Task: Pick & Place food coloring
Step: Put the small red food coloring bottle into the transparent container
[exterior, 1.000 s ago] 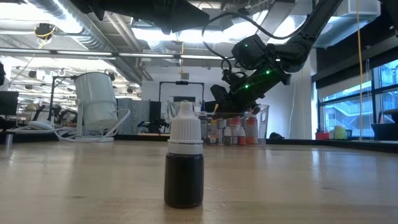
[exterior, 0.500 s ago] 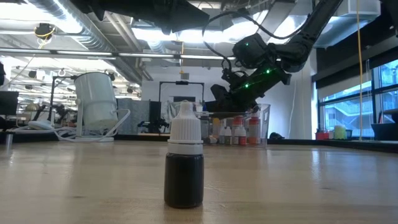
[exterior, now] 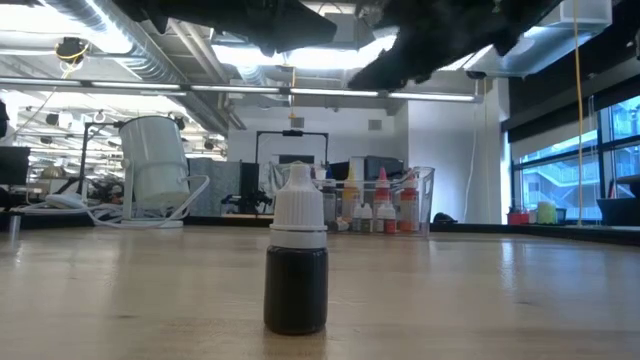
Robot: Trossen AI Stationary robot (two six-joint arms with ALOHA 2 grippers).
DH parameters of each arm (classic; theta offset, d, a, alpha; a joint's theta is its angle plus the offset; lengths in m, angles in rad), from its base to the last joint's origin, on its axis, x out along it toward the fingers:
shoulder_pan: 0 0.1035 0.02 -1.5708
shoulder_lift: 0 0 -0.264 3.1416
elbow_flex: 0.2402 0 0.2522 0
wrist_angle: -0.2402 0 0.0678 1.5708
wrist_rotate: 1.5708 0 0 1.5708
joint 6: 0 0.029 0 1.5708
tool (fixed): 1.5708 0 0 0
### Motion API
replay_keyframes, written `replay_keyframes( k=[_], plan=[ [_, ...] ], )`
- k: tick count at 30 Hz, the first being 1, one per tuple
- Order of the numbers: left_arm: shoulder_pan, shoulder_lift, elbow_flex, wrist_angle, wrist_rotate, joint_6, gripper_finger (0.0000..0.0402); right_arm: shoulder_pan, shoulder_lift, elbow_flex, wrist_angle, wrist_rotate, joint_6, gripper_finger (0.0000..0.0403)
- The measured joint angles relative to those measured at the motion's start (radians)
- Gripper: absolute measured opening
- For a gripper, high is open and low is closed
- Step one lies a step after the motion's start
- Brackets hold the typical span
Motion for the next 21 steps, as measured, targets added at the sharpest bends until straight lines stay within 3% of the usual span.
replay_keyframes(
  k=[4, 9, 17, 21],
  plan=[
    [0.0, 0.0, 0.0, 0.01, 0.003, 0.0, 0.0116, 0.099, -0.012, 0.0, -0.125, -0.076, -0.041, 0.0156],
    [0.0, 0.0, 0.0, 0.019, 0.065, 0.0, 0.0116, 0.212, 0.032, -0.006, -0.218, -0.079, -0.142, 0.0156],
    [-0.055, 0.041, 0.0, 0.011, 0.318, -0.017, 0.0116, 0.272, 0.061, -0.192, 0.137, -0.071, -0.132, 0.0156],
    [-0.142, 0.124, 0.0, 0.062, 0.305, -0.06, 0.0116, 0.273, 0.056, -0.291, 0.308, -0.071, -0.061, 0.0156]
  ],
)
